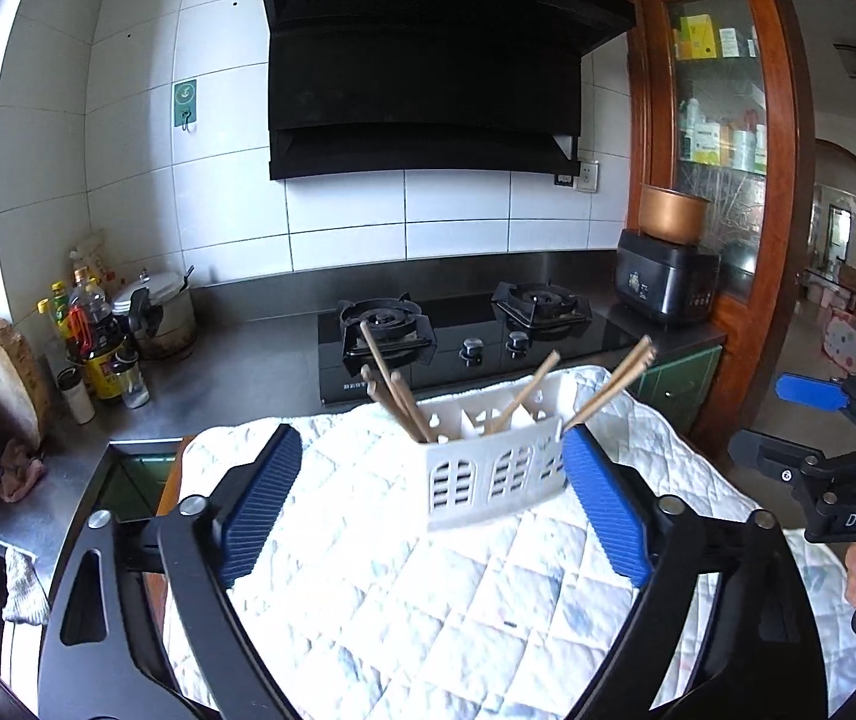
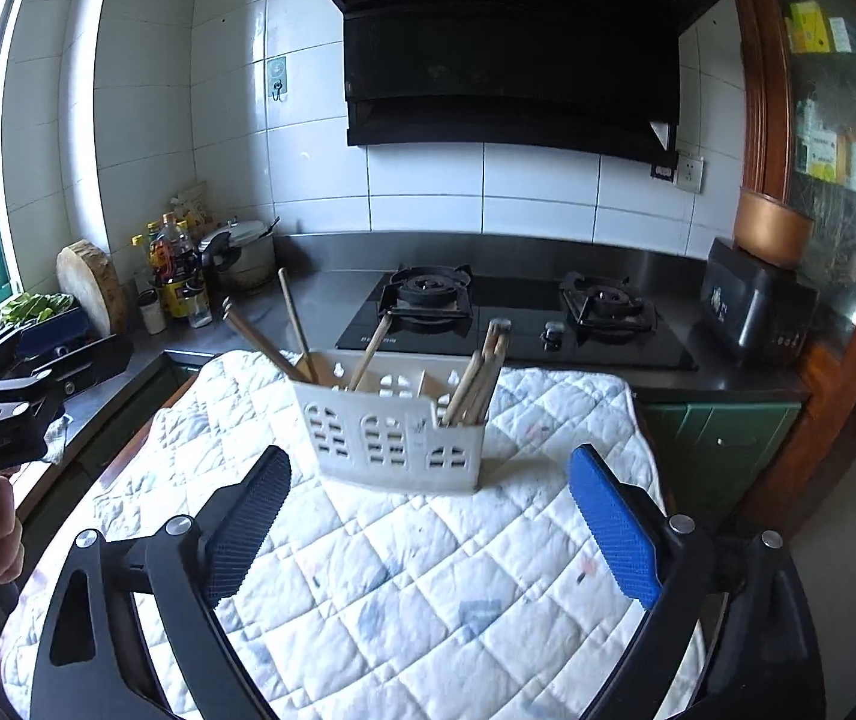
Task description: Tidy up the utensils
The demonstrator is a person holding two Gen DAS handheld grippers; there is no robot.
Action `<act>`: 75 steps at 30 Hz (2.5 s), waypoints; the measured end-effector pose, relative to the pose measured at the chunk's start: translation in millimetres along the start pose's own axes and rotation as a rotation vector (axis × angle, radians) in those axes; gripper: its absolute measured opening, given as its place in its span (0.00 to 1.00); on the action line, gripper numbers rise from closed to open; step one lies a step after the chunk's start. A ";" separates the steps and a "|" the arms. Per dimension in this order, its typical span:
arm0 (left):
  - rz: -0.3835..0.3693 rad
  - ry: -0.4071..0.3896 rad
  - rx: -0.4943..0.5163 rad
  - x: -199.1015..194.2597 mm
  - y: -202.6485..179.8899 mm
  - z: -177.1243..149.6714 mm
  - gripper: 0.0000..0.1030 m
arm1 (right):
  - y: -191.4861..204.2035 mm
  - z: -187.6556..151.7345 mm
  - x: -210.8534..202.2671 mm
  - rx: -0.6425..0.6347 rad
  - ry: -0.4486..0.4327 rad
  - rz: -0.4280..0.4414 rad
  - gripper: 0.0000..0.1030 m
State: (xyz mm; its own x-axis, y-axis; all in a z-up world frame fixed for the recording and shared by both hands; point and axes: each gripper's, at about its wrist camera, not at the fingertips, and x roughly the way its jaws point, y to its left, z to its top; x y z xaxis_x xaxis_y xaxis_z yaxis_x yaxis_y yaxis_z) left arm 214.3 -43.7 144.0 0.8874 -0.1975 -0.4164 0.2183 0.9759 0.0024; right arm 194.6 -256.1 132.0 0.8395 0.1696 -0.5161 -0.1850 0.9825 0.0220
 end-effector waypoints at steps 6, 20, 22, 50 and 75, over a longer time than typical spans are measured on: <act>0.024 0.018 -0.015 -21.2 6.0 -37.4 0.91 | 8.0 -36.0 -9.8 0.017 0.028 -0.017 0.91; 0.087 0.037 -0.061 -71.0 17.5 -105.7 0.93 | 32.1 -106.3 -36.9 0.005 0.039 -0.101 0.93; 0.087 0.041 -0.073 -78.6 19.6 -116.2 0.93 | 36.7 -112.4 -42.9 0.000 0.031 -0.122 0.93; 0.046 0.085 -0.109 -114.8 6.7 -183.3 0.93 | 55.5 -162.8 -87.8 0.021 0.004 -0.124 0.93; 0.045 0.108 -0.088 -109.6 3.6 -187.3 0.93 | 55.1 -163.6 -83.6 0.016 0.012 -0.120 0.93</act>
State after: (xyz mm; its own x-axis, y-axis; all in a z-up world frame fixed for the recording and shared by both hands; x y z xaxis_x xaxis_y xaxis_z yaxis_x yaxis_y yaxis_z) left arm 41.8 -1.1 19.3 0.8459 -0.1467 -0.5128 0.1387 0.9889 -0.0542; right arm 30.6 -228.7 36.2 0.8491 0.0494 -0.5259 -0.0746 0.9968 -0.0269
